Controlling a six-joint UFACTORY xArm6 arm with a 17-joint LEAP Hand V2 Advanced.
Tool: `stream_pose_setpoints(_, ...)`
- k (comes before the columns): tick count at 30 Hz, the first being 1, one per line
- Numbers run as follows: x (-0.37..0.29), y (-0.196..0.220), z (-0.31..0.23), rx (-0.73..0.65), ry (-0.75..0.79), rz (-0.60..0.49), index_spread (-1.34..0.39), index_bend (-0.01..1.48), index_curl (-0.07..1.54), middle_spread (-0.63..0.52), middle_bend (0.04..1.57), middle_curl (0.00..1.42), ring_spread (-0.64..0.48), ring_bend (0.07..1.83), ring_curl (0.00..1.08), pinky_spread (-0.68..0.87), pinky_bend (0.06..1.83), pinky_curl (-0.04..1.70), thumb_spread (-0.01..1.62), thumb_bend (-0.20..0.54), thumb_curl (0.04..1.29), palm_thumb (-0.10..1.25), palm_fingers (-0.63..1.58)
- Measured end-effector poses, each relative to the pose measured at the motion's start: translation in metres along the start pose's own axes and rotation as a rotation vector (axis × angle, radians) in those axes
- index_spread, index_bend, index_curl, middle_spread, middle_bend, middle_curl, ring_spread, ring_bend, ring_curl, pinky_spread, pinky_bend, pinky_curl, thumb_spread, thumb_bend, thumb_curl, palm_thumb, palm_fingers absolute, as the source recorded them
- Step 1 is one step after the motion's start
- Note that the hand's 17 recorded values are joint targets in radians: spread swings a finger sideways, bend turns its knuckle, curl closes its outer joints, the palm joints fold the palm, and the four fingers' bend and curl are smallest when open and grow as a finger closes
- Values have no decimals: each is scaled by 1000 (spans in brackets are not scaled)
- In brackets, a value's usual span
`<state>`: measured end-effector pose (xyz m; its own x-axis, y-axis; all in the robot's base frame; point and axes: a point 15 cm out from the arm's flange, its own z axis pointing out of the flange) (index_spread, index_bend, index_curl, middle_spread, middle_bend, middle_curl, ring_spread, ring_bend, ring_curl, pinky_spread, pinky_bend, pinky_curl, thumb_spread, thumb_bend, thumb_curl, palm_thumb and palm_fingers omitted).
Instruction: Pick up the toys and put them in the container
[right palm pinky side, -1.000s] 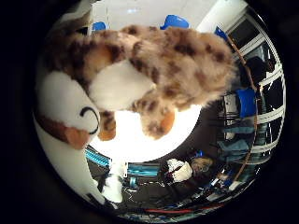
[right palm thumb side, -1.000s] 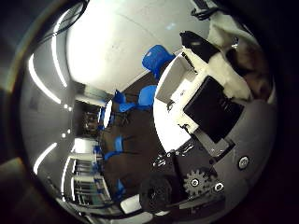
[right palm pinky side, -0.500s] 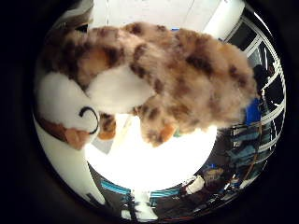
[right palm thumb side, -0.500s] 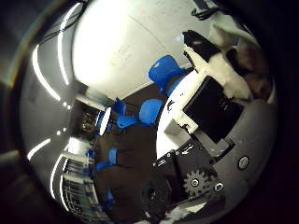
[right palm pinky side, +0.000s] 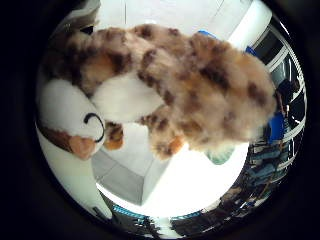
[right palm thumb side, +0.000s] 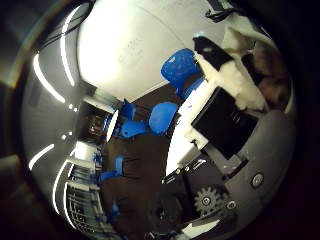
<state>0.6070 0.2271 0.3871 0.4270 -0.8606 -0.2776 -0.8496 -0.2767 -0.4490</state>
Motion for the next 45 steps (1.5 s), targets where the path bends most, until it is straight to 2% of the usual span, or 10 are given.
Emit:
stream_pose_setpoints(3,3,4,2,-15,1,-10,-274,567,753,-195,1019,771,-254,1184,695,-377,1007,1004,1089,-31,572,692,890)
stream_pose_setpoints(5,7,13,6,-52,10,-53,-330,392,696,-213,894,716,-260,1120,642,-456,1001,923,1127,-25,547,664,718)
stream_pose_setpoints(8,10,29,10,-119,21,-100,-429,401,633,-208,711,627,-201,928,549,-259,772,883,1180,-23,498,625,278)
stream_pose_setpoints(10,12,36,11,-149,23,-128,-454,393,600,-183,645,584,-141,849,507,-84,711,863,1191,-23,476,607,183)
stream_pose_setpoints(13,15,44,11,-178,16,-146,-470,341,518,-141,560,508,-38,715,416,247,594,766,1198,-23,437,577,140)
stream_pose_setpoints(18,25,48,-11,-179,21,-142,-471,270,438,-100,472,431,42,555,320,482,431,602,1201,-20,395,541,156)
stream_pose_setpoints(24,53,56,-77,-147,50,-119,-459,170,380,-78,356,371,101,441,263,515,363,504,1183,-38,349,464,166)
stream_pose_setpoints(29,96,118,-106,-333,62,-51,-427,150,313,-33,276,341,163,353,235,473,348,440,1128,-31,287,318,72)
stream_pose_setpoints(36,192,166,-167,-365,164,36,-417,151,269,-6,235,330,182,305,234,445,363,393,1077,-28,268,272,49)
stream_pose_setpoints(45,264,216,-182,-425,188,131,-415,152,249,11,212,330,190,266,240,428,374,355,1051,-22,267,274,28)
